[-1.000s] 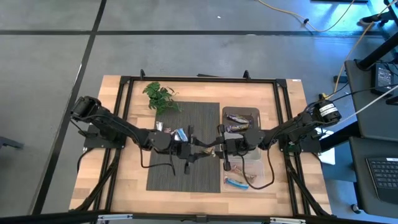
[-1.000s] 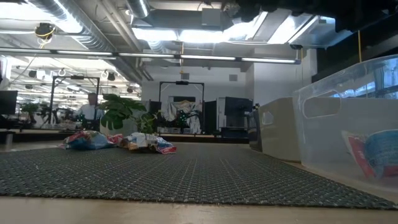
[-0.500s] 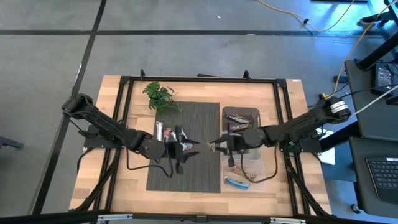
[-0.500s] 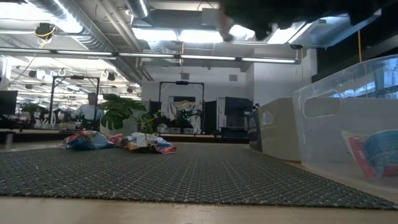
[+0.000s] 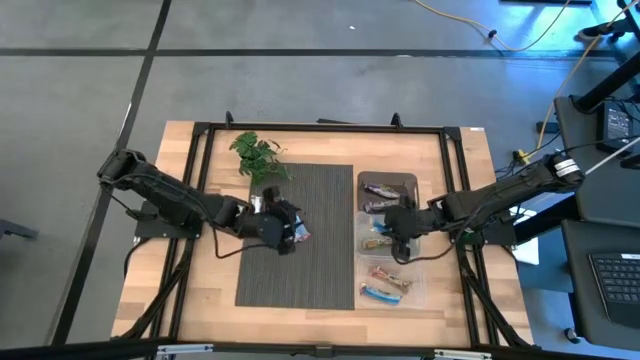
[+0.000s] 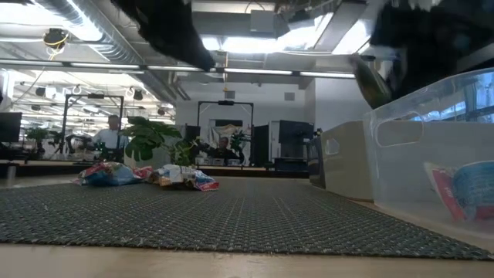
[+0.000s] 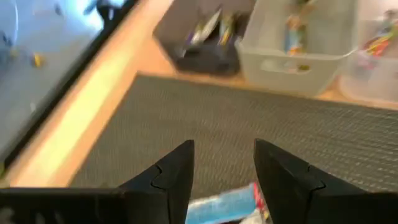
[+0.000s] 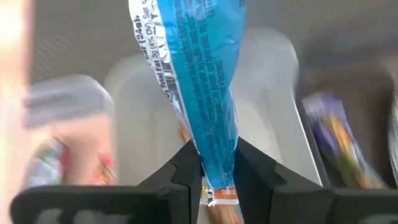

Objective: Pick and place Granola Bars by type
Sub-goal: Put the yellow granola bar into the gray bin

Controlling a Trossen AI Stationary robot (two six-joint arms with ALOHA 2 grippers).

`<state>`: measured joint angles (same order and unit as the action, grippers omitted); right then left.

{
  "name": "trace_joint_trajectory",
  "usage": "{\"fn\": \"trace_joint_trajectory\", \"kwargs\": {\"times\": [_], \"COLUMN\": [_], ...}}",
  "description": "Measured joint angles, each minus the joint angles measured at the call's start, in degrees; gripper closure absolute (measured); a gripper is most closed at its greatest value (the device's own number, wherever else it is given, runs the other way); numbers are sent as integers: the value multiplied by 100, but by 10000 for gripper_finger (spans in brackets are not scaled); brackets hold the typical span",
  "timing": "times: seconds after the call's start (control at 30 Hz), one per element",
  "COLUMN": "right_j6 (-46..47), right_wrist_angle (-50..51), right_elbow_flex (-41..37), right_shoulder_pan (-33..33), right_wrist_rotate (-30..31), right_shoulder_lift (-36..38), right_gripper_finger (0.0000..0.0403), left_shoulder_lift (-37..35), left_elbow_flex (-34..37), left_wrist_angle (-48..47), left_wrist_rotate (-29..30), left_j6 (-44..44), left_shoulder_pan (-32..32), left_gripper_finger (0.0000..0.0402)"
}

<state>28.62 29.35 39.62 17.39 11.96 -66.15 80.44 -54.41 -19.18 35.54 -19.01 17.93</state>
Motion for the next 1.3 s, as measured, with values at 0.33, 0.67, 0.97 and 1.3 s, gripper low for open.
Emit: {"fn": "trace_joint_trajectory", "kwargs": {"times": [0.33, 0.67, 0.97, 1.3], "right_j6": [446, 846, 844, 844], "right_wrist_angle": [831, 1014, 966, 976], "right_elbow_flex": [0, 0, 0, 0], "right_shoulder_pan": [0, 0, -2, -2], "right_wrist_rotate": [-153, -269, -564, -612], "right_shoulder_lift": [-214, -492, -684, -684], "right_gripper_finger": [320, 320, 320, 255], "left_shoulder_lift": [17, 17, 17, 17], "left_elbow_flex": [1, 500, 940, 1007], "left_wrist_angle": [-1378, -1999, -1947, -1990], "left_wrist_rotate": [-958, -1019, -1020, -1145], "left_j6": [-1055, -3577, -4030, -4067], "left_shoulder_pan": [-320, -402, -614, -693], "left_gripper_finger": [242, 242, 242, 242]}}
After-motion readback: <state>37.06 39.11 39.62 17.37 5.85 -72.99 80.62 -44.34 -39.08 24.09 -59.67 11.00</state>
